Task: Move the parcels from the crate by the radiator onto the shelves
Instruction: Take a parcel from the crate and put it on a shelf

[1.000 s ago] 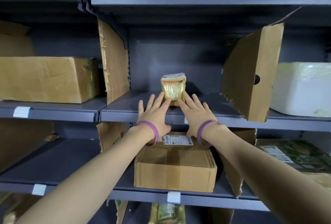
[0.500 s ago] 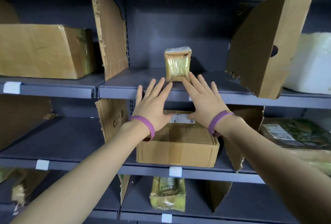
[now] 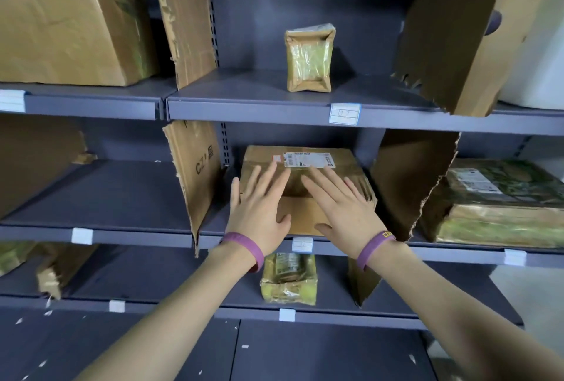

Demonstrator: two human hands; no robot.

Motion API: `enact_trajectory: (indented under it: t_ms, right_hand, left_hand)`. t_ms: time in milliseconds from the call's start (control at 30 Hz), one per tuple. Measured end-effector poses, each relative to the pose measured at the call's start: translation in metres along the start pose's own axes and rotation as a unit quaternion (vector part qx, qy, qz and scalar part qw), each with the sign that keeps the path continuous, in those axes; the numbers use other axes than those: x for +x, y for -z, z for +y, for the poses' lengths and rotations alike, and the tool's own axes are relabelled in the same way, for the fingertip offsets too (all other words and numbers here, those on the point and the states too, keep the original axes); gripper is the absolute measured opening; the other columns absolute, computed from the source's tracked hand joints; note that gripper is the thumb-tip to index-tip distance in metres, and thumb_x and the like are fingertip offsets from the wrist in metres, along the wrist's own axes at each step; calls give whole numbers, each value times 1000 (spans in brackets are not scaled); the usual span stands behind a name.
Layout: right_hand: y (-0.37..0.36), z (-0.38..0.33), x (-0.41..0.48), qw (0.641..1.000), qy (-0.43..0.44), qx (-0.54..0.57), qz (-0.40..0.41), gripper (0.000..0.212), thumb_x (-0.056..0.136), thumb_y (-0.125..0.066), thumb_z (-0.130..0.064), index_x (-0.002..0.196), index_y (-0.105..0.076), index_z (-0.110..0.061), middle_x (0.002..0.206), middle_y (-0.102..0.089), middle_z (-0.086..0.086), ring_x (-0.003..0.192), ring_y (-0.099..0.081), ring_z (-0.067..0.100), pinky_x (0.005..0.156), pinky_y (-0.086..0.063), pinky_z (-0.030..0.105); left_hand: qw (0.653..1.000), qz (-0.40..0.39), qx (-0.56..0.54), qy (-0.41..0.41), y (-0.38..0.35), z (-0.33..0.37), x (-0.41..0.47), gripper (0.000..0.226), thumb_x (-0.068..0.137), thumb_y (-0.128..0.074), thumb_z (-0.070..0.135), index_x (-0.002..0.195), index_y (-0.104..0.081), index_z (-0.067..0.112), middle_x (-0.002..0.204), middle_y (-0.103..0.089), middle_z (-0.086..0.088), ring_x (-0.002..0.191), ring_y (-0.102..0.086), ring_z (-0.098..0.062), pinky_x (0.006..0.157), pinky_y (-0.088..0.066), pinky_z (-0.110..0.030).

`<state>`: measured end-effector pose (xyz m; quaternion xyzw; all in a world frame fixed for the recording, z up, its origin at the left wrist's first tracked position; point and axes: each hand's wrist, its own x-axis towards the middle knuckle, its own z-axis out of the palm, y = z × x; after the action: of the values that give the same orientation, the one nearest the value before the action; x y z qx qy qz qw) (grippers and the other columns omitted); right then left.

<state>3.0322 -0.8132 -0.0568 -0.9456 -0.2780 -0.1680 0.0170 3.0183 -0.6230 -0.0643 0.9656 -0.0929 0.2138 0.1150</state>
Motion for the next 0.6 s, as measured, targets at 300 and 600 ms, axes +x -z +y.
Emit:
enact_trajectory:
  t_ms: [300,600]
  right_hand:
    - [-63,0,-38,993,-71,44,-87,83,91,-58,-18,153,-4,-28,161,9,-11,148,11,15,119,-3,38]
    - [-82,13,-49,985,-118,46,-115,79,95,-49,-12,154,2,-25,160,17,-11,148,13,20,120,-4,40]
  left_hand:
    - [992,-118,8,42,-55,-13,-37,78,91,-49,40,150,3,36,159,12,9,146,12,-16,115,10,-49]
    - [986,-154,18,53,-74,-20,-38,77,91,-49,38,150,0,37,157,20,10,146,13,-19,115,7,-52]
